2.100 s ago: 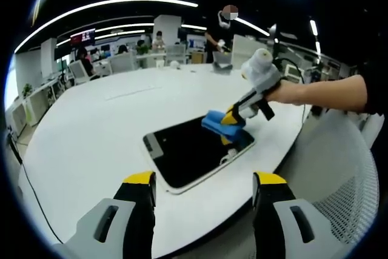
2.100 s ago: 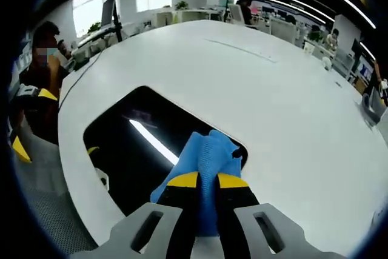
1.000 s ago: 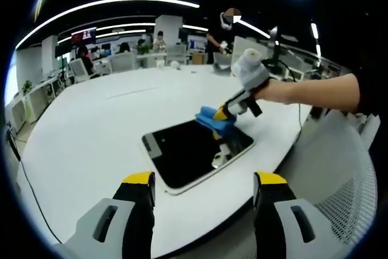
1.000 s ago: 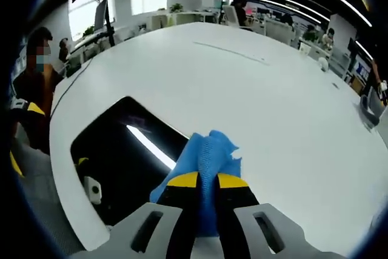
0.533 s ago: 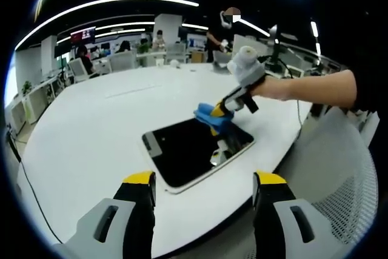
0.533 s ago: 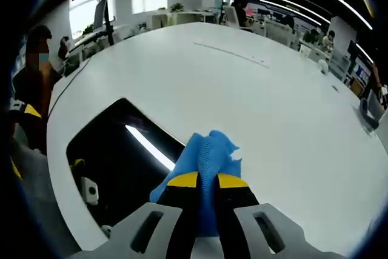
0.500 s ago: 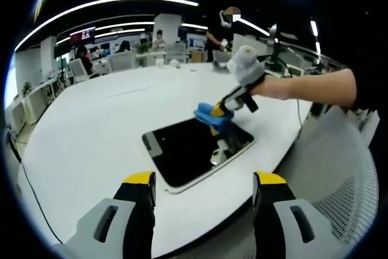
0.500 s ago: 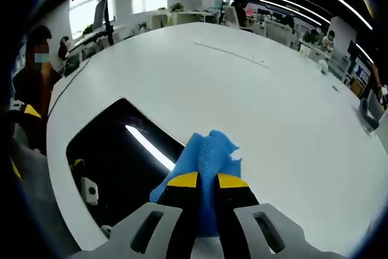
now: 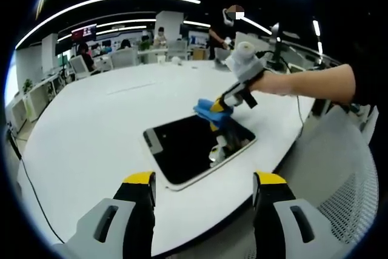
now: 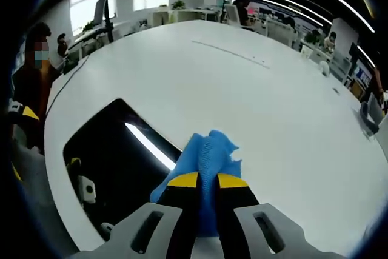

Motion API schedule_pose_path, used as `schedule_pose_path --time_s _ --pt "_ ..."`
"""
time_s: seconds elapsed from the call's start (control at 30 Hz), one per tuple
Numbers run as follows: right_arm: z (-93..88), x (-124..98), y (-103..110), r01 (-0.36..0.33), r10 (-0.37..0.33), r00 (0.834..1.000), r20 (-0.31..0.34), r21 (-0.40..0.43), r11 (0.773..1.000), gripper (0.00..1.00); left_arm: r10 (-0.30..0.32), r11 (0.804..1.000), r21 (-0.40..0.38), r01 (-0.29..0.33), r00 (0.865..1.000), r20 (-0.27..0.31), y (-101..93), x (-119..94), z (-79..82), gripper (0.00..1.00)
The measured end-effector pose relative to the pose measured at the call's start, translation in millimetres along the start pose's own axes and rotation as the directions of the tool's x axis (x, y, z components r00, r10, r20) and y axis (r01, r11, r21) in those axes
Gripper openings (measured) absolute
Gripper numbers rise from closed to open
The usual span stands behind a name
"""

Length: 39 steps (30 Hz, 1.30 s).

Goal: Wipe the mirror surface with the cleaning cloth until all visible marks leave the cleaned area.

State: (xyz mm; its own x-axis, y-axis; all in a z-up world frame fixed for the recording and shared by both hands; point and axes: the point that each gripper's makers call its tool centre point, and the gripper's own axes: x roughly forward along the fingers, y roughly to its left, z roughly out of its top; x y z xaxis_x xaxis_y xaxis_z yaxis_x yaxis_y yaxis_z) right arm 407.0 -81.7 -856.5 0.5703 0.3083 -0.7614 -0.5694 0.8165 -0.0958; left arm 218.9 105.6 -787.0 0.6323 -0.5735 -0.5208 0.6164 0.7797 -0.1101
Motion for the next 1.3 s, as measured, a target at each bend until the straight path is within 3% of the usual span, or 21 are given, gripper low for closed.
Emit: schedule_pose_path --time_s 0.33,0.5,0.83,1.3 --pt "4.0 4 -5 0.013 -0.013 1.000 0.001 -0.015 1.000 0.04 -0.001 1.000 0.008 0.001 1.000 0.017 -0.6 0 3.4 0.64" --pt "18.5 -1 -15 0.024 -0.026 0.999 0.035 0.034 0.999 0.04 0.010 0.999 0.037 -0.010 1.000 0.019 -0.3 0 4.7 0.63" --pt "30.4 -13 -7 0.022 -0.023 0.998 0.052 0.023 0.999 0.04 0.005 1.000 0.030 -0.006 1.000 0.014 0.4 0 3.8 0.63" --pt "31.5 -53 -36 0.066 -0.071 0.996 0.061 0.079 0.995 0.04 0.004 1.000 0.020 -0.004 1.000 0.005 -0.3 0 1.6 0.65"
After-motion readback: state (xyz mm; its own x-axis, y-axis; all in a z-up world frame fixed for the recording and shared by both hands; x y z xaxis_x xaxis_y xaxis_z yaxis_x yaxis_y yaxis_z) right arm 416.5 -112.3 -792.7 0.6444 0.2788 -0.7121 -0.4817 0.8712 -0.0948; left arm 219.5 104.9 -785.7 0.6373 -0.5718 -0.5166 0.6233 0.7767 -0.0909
